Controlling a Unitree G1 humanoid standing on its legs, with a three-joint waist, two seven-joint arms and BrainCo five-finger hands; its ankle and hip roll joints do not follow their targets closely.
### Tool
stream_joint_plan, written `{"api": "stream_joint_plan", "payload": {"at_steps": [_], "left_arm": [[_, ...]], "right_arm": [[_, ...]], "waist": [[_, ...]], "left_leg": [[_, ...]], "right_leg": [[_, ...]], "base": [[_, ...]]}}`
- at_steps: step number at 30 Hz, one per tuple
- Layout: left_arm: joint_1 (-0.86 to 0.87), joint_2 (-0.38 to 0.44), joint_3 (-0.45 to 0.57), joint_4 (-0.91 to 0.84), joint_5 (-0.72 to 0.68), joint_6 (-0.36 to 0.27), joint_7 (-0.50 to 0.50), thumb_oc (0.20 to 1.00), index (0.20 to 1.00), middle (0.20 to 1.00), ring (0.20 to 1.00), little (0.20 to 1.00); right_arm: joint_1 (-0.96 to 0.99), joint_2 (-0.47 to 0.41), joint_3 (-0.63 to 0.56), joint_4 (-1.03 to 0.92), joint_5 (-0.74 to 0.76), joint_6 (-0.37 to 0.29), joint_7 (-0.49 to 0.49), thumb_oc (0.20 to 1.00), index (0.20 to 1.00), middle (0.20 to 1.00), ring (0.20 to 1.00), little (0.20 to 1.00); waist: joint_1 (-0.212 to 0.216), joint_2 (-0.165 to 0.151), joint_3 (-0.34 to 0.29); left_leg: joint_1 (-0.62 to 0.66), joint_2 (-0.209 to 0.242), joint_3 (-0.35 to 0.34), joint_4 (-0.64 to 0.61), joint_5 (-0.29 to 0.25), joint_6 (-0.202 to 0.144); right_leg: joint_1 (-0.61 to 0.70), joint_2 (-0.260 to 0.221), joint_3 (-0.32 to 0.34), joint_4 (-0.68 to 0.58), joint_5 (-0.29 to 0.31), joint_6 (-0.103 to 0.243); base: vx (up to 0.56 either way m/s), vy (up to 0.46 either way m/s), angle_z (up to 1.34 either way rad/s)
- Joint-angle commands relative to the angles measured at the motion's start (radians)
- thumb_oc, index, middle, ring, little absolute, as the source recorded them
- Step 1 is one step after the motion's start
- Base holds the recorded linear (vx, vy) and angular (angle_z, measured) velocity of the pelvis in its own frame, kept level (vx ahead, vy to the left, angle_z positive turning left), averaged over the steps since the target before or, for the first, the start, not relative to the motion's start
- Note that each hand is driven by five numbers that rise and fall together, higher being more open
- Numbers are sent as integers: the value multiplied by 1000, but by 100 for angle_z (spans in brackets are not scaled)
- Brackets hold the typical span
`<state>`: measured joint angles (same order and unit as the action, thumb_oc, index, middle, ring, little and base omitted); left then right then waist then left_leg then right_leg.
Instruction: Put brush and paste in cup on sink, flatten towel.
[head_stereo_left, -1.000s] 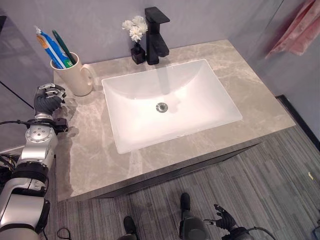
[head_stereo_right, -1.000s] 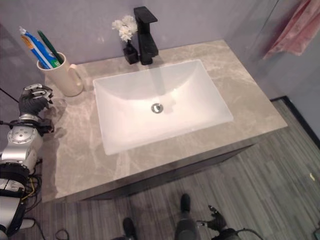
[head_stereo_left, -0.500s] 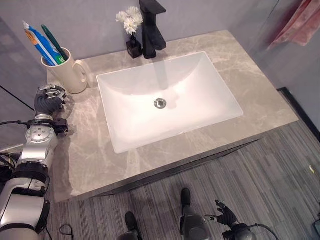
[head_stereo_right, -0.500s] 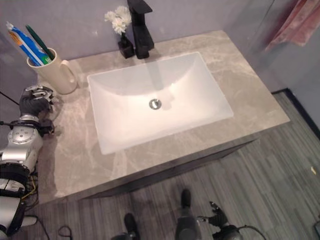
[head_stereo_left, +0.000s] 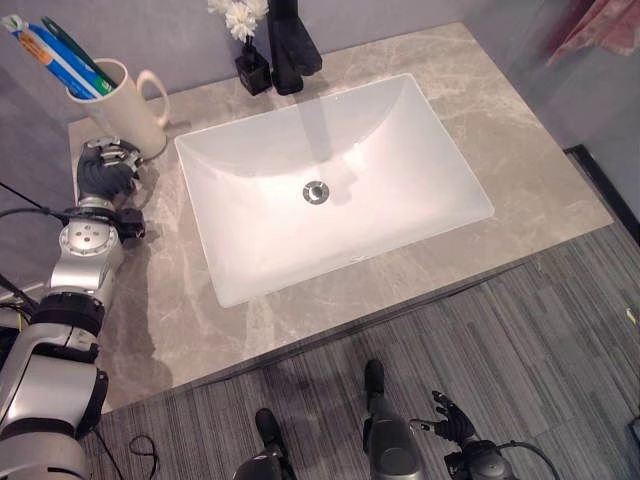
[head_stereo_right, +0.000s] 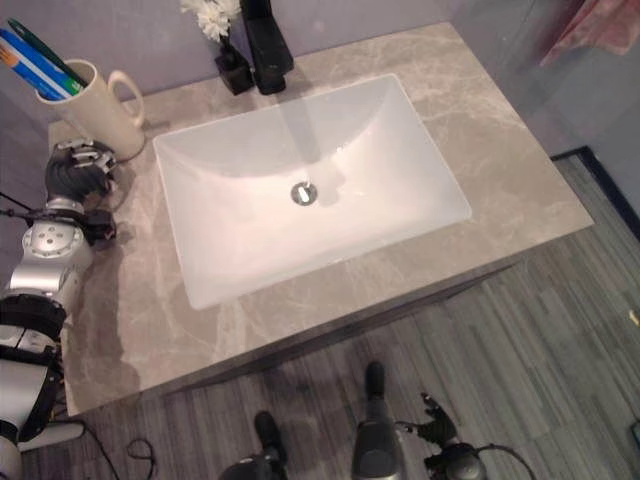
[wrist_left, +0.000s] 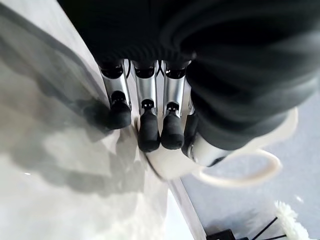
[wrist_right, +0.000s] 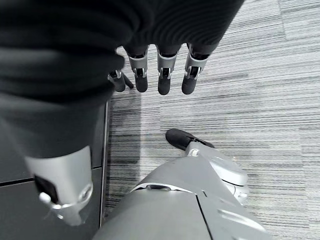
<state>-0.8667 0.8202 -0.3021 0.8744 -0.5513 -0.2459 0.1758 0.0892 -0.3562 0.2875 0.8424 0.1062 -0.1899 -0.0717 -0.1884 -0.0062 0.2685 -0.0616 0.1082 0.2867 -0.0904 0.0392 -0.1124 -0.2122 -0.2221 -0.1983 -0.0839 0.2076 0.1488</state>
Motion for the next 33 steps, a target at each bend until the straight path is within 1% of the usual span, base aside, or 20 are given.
{"api": "stream_joint_plan", "payload": {"at_steps": [1,6,8,12,17,19,21,24,26,27,28,29,31,33], "left_arm": [[-162,54,7,114,-7,-32,29,200,200,200,200,200],[-247,81,-30,188,22,-21,41,200,200,200,200,200],[-278,86,-31,198,11,-26,48,200,200,200,200,200],[-250,102,-28,188,22,-25,38,200,200,200,200,200],[-250,137,-29,274,67,1,35,200,200,200,200,200],[-255,178,-34,313,123,14,39,200,200,200,200,200],[-267,201,-17,349,119,24,49,200,200,200,200,200],[-292,214,-16,374,121,31,62,200,200,200,200,200],[-304,220,-15,375,112,27,68,200,200,200,200,200],[-327,231,-16,372,101,20,80,200,200,200,200,200],[-343,236,-26,375,100,18,83,200,200,200,200,200],[-365,238,-34,369,97,14,96,200,200,200,200,200],[-419,234,-64,367,82,7,111,200,200,200,200,200],[-472,222,-105,361,99,3,119,200,200,200,200,200]], "right_arm": [[-37,-49,-1,-41,35,-31,-17,1000,1000,1000,1000,1000],[-40,-55,5,-34,44,-36,-14,1000,1000,1000,1000,1000],[-42,-57,11,-30,44,-38,-13,1000,1000,1000,1000,1000],[-29,-53,3,-23,51,-39,-13,1000,1000,1000,1000,1000],[-19,-58,-2,-17,48,-43,-7,1000,1000,1000,1000,1000],[-25,-66,-5,-20,47,-46,-11,1000,1000,1000,1000,1000],[-32,-75,8,-34,27,-48,-13,1000,1000,1000,1000,1000],[-41,-83,22,-50,19,-47,-10,1000,1000,1000,1000,1000],[-47,-86,25,-55,21,-48,-11,1000,1000,1000,1000,1000],[-49,-96,27,-75,23,-52,-13,1000,1000,1000,1000,1000],[-49,-101,22,-89,29,-54,-16,1000,1000,1000,1000,1000],[-49,-105,20,-105,37,-59,-17,1000,1000,1000,1000,1000],[-41,-105,23,-125,46,-64,-13,1000,1000,1000,1000,1000],[-44,-110,44,-139,36,-65,-8,1000,1000,1000,1000,1000]], "waist": [[-20,30,23],[-28,23,41],[-31,15,50],[-25,7,56],[-21,2,65],[-17,0,74],[-12,-3,76],[-11,-9,81],[-10,-13,84],[-11,-18,85],[-12,-21,85],[-14,-20,82],[-18,-27,82],[-25,-30,77]], "left_leg": [[-47,14,-55,3,35,29],[-63,19,-52,3,40,28],[-74,19,-54,3,42,27],[-88,20,-59,3,45,28],[-96,16,-63,3,43,30],[-109,14,-58,3,45,29],[-116,16,-48,3,43,29],[-120,20,-42,3,46,27],[-125,22,-41,3,47,26],[-137,28,-41,3,48,23],[-144,30,-43,3,49,22],[-143,34,-54,3,26,14],[-162,38,-60,3,28,12],[-188,41,-66,3,31,9]], "right_leg": [[6,-76,6,130,-11,109],[-14,-71,13,129,-2,111],[-25,-69,13,128,6,112],[-32,-68,7,127,11,113],[-34,-73,4,116,17,113],[-46,-74,2,107,31,113],[-58,-74,7,101,51,113],[-63,-71,8,94,65,113],[-66,-68,9,87,71,113],[-72,-66,9,74,88,113],[-74,-64,6,62,94,113],[-66,-59,7,49,87,113],[-72,-57,-1,29,100,113],[-82,-54,-1,11,122,113]], "base": [[0,0,0],[-1,-7,-2],[0,0,0],[0,0,0],[0,0,0],[0,0,0],[-2,1,-3],[-3,2,-14],[-1,8,-4],[0,0,0],[74,32,-1],[79,36,-1],[35,26,4],[-8,4,3]]}}
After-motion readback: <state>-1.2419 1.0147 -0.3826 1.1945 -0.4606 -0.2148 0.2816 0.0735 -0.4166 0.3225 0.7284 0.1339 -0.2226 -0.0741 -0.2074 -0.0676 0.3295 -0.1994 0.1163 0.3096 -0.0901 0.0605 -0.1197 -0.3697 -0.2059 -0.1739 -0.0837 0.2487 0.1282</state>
